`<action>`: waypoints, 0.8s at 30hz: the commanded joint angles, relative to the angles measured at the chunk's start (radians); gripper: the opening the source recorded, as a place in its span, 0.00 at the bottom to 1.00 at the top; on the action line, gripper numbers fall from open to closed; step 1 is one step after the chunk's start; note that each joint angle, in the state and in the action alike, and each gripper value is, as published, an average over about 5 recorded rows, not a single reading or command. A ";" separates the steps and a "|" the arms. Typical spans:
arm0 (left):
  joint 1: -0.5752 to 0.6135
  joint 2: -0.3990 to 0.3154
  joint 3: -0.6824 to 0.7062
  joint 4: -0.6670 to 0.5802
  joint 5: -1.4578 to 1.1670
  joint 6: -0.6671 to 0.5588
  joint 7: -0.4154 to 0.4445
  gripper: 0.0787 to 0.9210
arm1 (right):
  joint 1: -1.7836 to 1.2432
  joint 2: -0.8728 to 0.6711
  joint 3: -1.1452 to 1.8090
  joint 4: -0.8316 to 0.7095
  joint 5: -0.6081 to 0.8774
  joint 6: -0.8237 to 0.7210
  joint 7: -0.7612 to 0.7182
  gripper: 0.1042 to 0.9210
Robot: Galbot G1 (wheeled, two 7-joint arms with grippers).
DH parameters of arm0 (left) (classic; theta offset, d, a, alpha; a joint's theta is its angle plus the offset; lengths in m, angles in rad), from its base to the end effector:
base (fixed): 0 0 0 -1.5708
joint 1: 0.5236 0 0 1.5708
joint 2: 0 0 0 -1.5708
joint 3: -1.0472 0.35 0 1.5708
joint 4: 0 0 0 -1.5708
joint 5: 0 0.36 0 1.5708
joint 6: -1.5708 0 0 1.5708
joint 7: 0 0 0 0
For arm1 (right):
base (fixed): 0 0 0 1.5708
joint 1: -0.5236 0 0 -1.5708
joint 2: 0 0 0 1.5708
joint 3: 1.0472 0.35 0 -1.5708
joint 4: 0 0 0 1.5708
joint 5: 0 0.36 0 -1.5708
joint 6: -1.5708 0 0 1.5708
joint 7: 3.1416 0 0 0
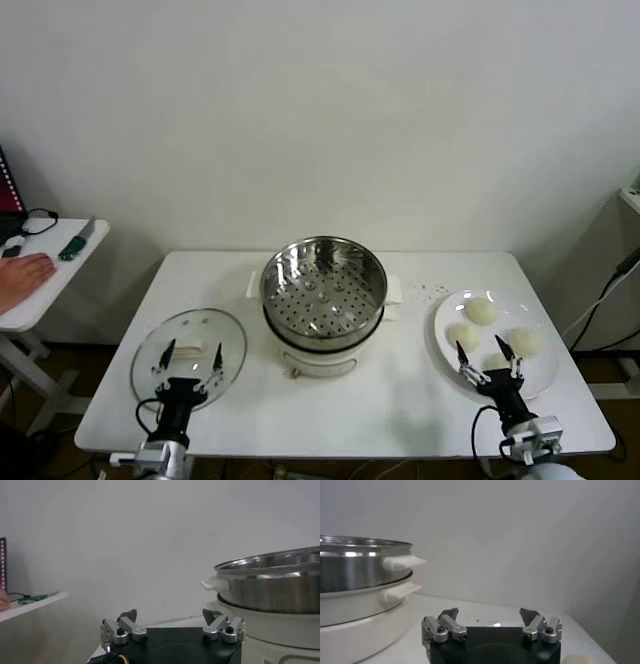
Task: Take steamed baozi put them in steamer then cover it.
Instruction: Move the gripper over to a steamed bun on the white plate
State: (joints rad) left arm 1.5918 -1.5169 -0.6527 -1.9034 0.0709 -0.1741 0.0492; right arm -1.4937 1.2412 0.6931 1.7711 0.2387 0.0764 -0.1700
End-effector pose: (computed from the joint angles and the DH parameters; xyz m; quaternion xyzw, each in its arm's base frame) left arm 0.1696 0.0563 -0.3713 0.0110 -0.9957 -0.0898 0.0212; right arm 0.2082 -0.1464 -0.3704 0.0473 -0.9946 0.0596 0.0703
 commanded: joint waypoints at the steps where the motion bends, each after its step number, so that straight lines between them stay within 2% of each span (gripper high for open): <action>1: 0.001 0.001 0.004 0.002 0.012 0.006 -0.020 0.88 | 0.067 -0.110 0.008 -0.021 -0.028 -0.073 -0.073 0.88; 4: 0.002 0.001 0.006 0.001 0.014 0.009 -0.026 0.88 | 0.128 -0.242 0.006 -0.058 -0.048 -0.146 -0.178 0.88; 7: 0.004 0.003 0.008 0.000 0.016 0.008 -0.032 0.88 | 0.204 -0.416 -0.018 -0.126 -0.075 -0.197 -0.348 0.88; 14: 0.004 0.008 0.009 0.005 0.016 0.009 -0.043 0.88 | 0.472 -0.714 -0.190 -0.345 -0.211 -0.171 -0.731 0.88; 20: -0.003 0.013 0.010 0.016 0.016 0.019 -0.046 0.88 | 0.875 -0.843 -0.604 -0.475 -0.349 -0.130 -0.914 0.88; 24: -0.012 0.014 0.008 0.028 0.014 0.026 -0.045 0.88 | 1.194 -0.821 -0.891 -0.591 -0.447 -0.049 -0.993 0.88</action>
State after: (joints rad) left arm 1.5878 -1.5049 -0.6431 -1.8872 0.0852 -0.1574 0.0071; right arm -0.8304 0.5966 0.2646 1.3946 -0.0323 -0.0279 -0.8802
